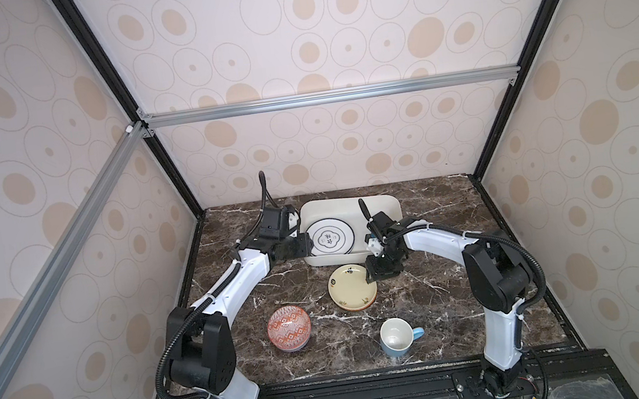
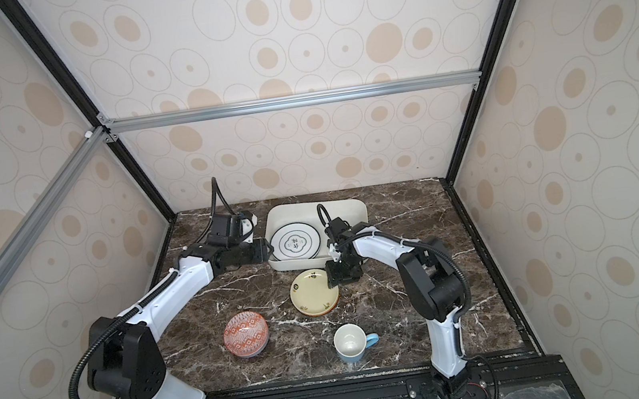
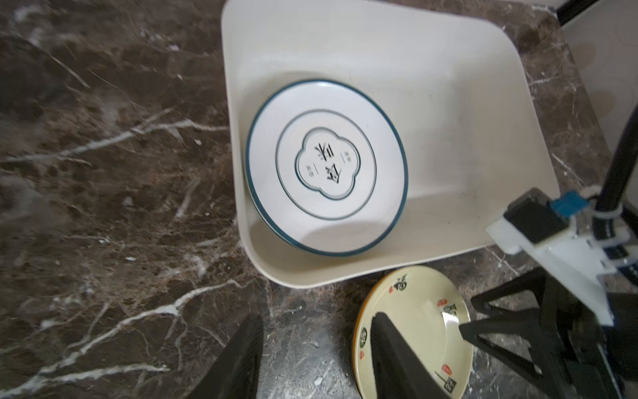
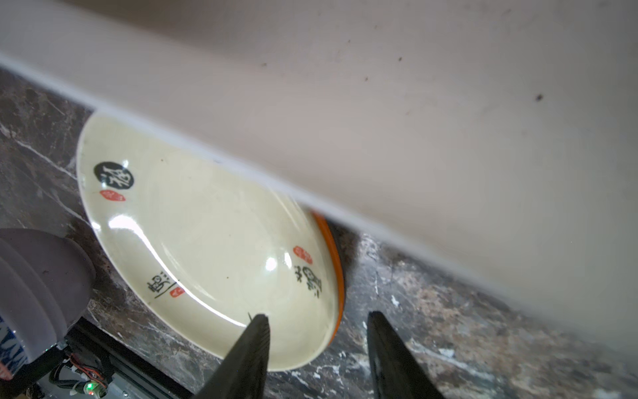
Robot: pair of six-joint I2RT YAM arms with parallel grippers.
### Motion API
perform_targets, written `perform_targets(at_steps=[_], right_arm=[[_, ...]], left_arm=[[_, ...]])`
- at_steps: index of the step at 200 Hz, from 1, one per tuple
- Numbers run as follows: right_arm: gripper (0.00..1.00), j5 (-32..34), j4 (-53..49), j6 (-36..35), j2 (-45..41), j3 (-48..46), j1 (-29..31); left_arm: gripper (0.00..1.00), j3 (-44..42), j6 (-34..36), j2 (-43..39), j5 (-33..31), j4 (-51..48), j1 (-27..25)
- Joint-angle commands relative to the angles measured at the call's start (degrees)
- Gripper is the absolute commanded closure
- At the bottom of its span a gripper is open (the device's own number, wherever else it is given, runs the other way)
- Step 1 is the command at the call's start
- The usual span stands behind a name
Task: Place the mixed dishes into the plastic bin
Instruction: 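Move both grippers toward the cream plate on the table, then grip the cream plate rim with the right gripper while the left steadies it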
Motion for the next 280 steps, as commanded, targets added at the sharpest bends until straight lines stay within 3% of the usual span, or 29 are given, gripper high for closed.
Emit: perform_targets(at_steps=[1, 66, 82, 119, 157, 183, 280], right_arm=[[0.53, -0.8, 0.8, -0.1, 1.4, -0.3, 0.4], [0.68, -0.4, 2.2, 0.1, 2.2, -2.1, 0.4], [0.75, -0.4, 2.2, 0.1, 2.3, -2.6, 0.4], [0.93, 0.2, 2.2, 0.6, 1.4, -3.4, 0.4], [0.97, 1.7, 0.2, 0.3, -0.6, -3.5, 0.4], [0.97, 2.2, -1.9, 0.3, -2.2, -2.9, 0.4], [0.95, 5.6, -7.2, -1.7, -2.9, -0.7, 0.6]], left_arm=[[0.48, -2.7, 2.5, -1.4, 4.6, 1.3, -2.2], [0.47, -5.6, 2.1, 1.1, 6.3, 3.3, -5.5], [0.46, -5.9, 2.1, 0.8, 6.5, 3.6, -5.5], [0.32, -4.9, 3.8, 0.5, 4.6, 3.1, -5.6], [0.07, -3.7, 2.6, 0.4, -0.9, 3.3, -5.5], [0.01, -2.5, 2.5, 0.4, -1.5, 3.6, -5.6], [0.02, -1.8, 2.7, 2.6, 1.4, 5.1, -5.5]])
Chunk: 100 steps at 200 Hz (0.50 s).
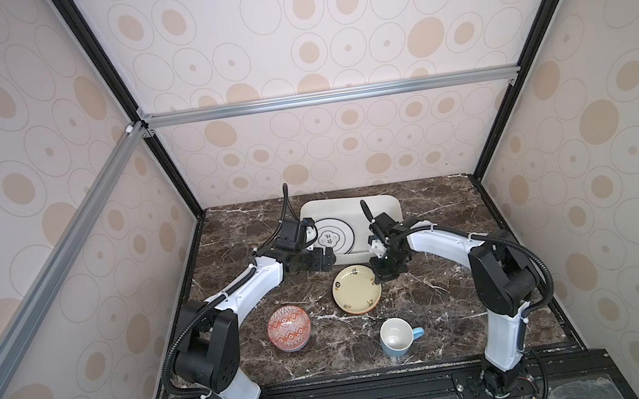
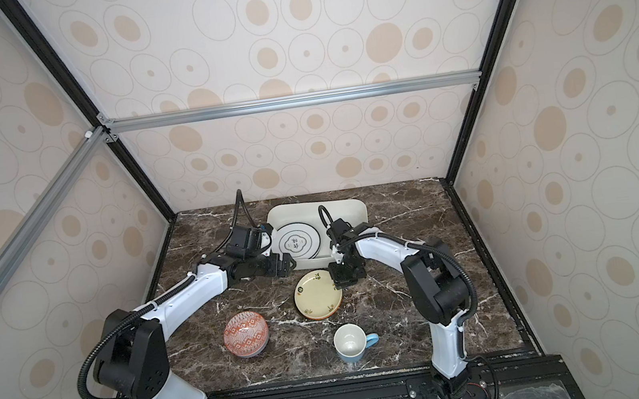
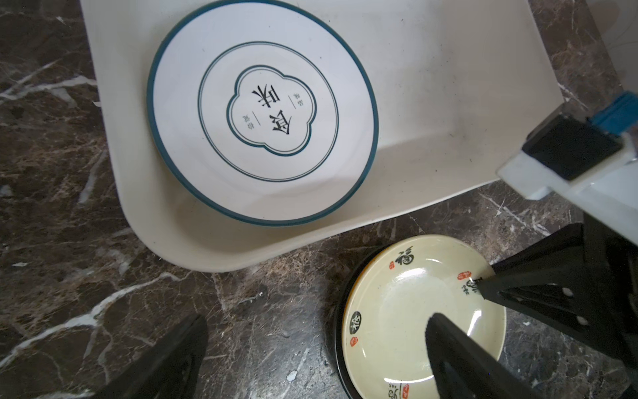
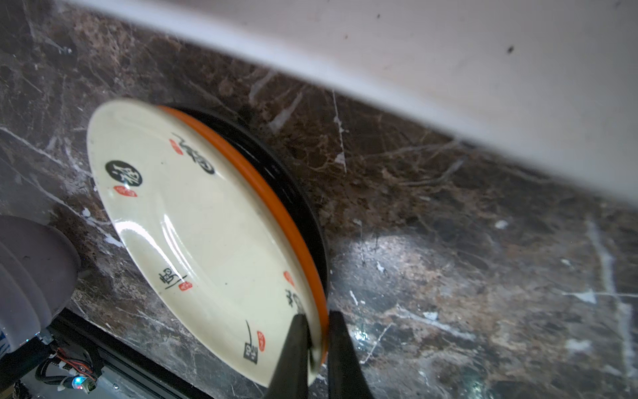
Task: Place the mixed dishes into the plastic bin
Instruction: 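Grip the cream plate rim with the right gripper while the left steadies it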
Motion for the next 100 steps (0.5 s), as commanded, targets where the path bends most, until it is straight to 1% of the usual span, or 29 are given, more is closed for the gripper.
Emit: perform_targets(at_steps=[1, 42, 100], right_arm=[[0.95, 3.3, -4.2, -1.3, 0.2, 0.9, 0.4], [0.92, 4.9, -5.4, -2.6, 1.2, 1.9, 0.4], [0.9, 3.4, -2.8, -2.3, 4.9, 1.1, 0.5]], left_arm=[[0.02, 1.5, 0.8, 0.8, 1.5, 0.5, -0.1], [0.02, 2.0, 1.6, 1.7, 1.8, -0.2, -0.1], [0.03, 2.5, 2.4, 3.0, 2.9, -0.7, -0.1]])
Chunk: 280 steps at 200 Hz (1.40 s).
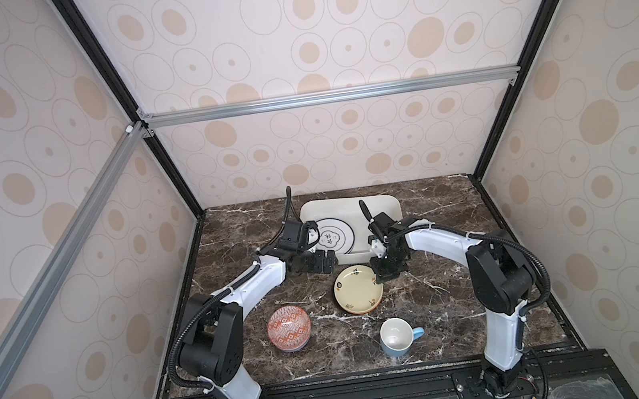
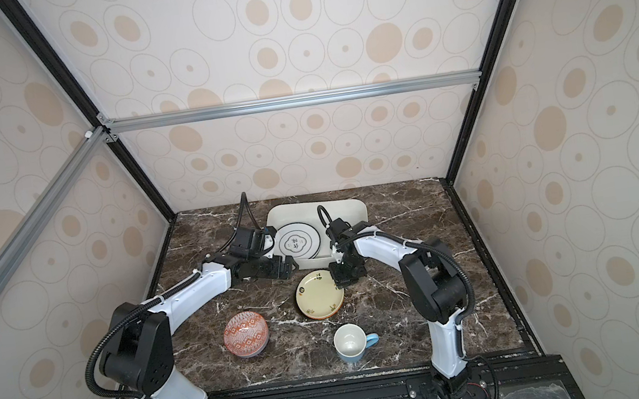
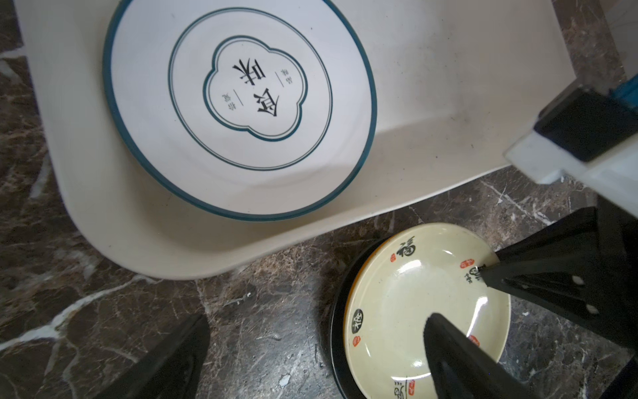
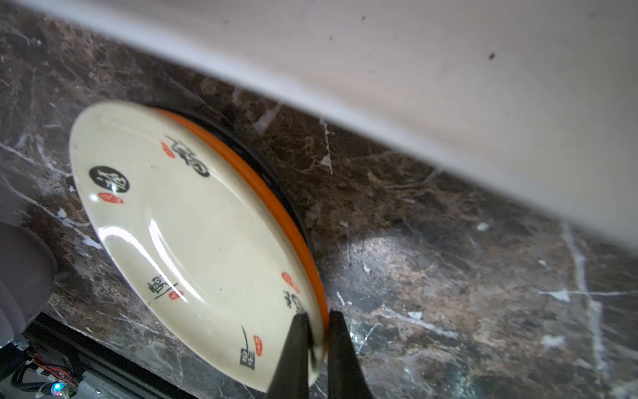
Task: Place the mixed dishes into the plastic bin
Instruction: 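Grip the cream plate rim with the right gripper while the left steadies it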
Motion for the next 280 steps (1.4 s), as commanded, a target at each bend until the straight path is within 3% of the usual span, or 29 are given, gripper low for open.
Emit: perform_targets(at_steps=[1, 45, 143, 226, 280], right_arm=[[0.9, 1.8, -1.5, -0.9, 3.0, -0.4, 0.5], [0.82, 1.9, -1.7, -1.0, 4.2, 0.1, 0.4], [0.83, 6.1, -6.9, -2.7, 4.7, 4.7, 1.2], [0.76, 9.4, -10.5, -3.7, 5.6, 8.3, 2.1], [0.93, 9.8, -10.9, -3.4, 5.7, 9.5, 2.0]], left_arm=[[0.03, 2.5, 1.9, 0.7, 0.8, -0.7, -0.1], [0.03, 3.6, 2.9, 1.2, 0.4, -2.1, -0.1], [0.03, 5.9, 4.6, 3.2, 0.1, -2.7, 0.1], [0.03, 7.1, 5.5, 5.1, 1.5, -2.0, 0.8], [0.04, 8.0, 6.3, 5.8, 1.7, -2.5, 1.9]])
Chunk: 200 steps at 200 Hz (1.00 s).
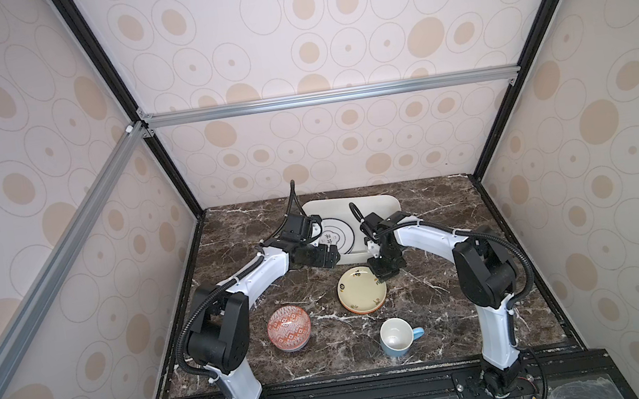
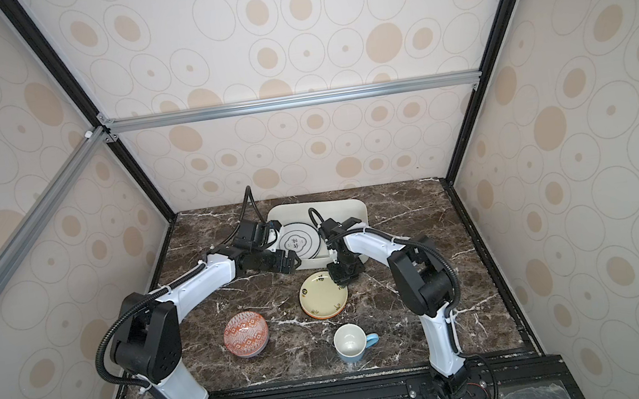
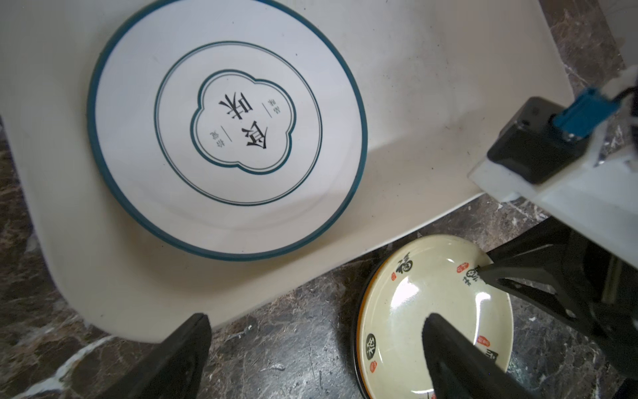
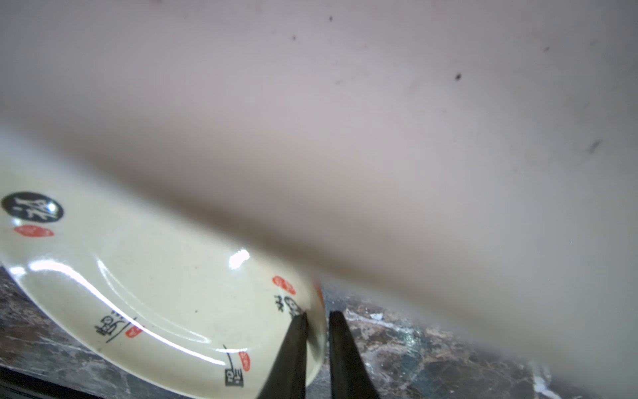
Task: Place the mixed dishes into the plastic bin
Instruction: 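Grip the cream plate rim with the right gripper while the left steadies it, then tilt the cream plate up on edge and lift it with the right gripper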
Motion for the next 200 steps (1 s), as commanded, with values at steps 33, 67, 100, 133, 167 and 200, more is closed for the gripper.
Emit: perform_targets(at_steps=[33, 67, 100, 133, 167, 200], right_arm=[[0.95, 2.1, -3.2, 0.2, -0.3, 1.3, 0.5], [1.0, 1.8, -4.6, 0.2, -1.3, 2.2, 0.6], [1.0, 0.1, -5.5, 0.3, -3.1, 2.5, 0.9], [1.0, -3.1, -6.0, 0.2, -4.9, 3.3, 1.0], [1.0, -8.2, -5.5, 0.5, -5.5, 4.7, 1.0], [1.0, -11.5, -4.5, 1.0, -5.9, 4.7, 1.0]], left_arm=[[0.05, 2.2, 2.5, 1.2, 0.9, -0.9, 1.4], [0.06, 2.6, 2.9, 1.3, 1.2, -1.2, 2.0], [0.06, 2.0, 3.2, 0.7, 0.9, -1.4, 2.5], [0.07, 1.3, 3.3, -0.4, 0.8, -1.3, 3.5], [0.07, 0.8, 3.4, -1.6, 0.6, -1.6, 4.4], [0.07, -0.1, 3.2, -3.3, 0.1, -1.6, 5.4]])
